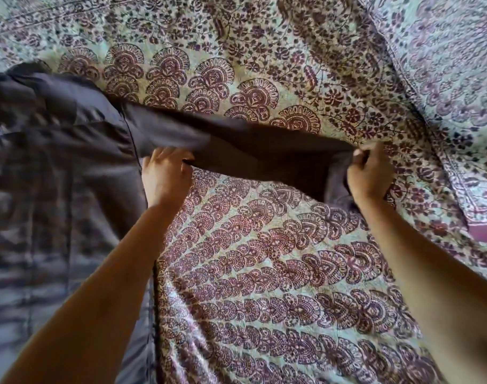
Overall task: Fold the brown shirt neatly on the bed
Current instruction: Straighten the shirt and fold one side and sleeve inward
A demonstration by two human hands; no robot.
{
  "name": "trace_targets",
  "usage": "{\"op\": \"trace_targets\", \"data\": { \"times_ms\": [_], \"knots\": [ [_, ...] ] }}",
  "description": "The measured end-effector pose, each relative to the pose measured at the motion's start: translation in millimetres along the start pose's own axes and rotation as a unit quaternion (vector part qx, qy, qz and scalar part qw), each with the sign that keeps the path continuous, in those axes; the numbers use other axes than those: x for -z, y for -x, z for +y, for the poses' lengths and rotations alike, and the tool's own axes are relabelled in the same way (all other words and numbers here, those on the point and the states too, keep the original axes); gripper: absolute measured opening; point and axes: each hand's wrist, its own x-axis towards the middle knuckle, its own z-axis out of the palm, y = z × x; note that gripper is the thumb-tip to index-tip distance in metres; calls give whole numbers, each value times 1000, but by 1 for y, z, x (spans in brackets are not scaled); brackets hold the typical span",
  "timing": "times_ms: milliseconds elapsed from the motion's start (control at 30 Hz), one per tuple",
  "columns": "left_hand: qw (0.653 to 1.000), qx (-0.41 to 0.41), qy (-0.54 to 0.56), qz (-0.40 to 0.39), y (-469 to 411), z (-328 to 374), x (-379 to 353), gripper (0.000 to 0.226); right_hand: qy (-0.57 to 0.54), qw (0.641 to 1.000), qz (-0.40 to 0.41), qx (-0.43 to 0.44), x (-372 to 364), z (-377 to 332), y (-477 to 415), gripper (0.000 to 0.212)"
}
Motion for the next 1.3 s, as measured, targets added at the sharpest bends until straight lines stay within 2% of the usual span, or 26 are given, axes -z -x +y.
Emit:
{"op": "trace_targets", "data": {
  "times_ms": [67,200,367,467,533,633,700,800,867,1067,1167,1233,1300],
  "knots": [
    [999,-25,20,-13,7,-1,-5,28,38,999,28,-4,6,6,-19,23],
    [991,-49,31,-121,15,-3,-19,33,136,989,11,55,-3,11,-36,39],
    [990,44,109,-76,-9,-5,-11,40,135,959,-104,226,-36,-18,-13,50],
    [997,27,58,-32,-33,-17,-19,36,118,940,-163,276,-64,-46,7,57],
    [998,34,-14,-42,-49,-23,-28,43,107,930,-189,296,-84,-64,19,63],
    [993,71,-63,-66,-69,-30,-40,58,111,927,-214,287,-106,-74,28,69],
    [993,91,-54,-53,-79,-37,-43,59,128,933,-207,267,-112,-66,25,71],
    [991,131,-13,-20,-91,-45,-39,55,145,931,-182,282,-110,-53,20,66],
    [992,122,-17,-26,-94,-52,-37,53,148,929,-184,284,-111,-53,18,66],
    [989,59,-66,-115,-90,-81,-42,55,154,925,-199,286,-106,-51,4,69],
    [990,51,-71,-108,-87,-83,-46,55,162,923,-199,287,-105,-51,3,70],
    [994,47,-33,-98,-88,-83,-44,53,167,926,-195,275,-106,-57,5,71],
    [995,51,55,-63,-90,-88,-39,50,163,934,-180,264,-108,-72,10,71]
  ]
}}
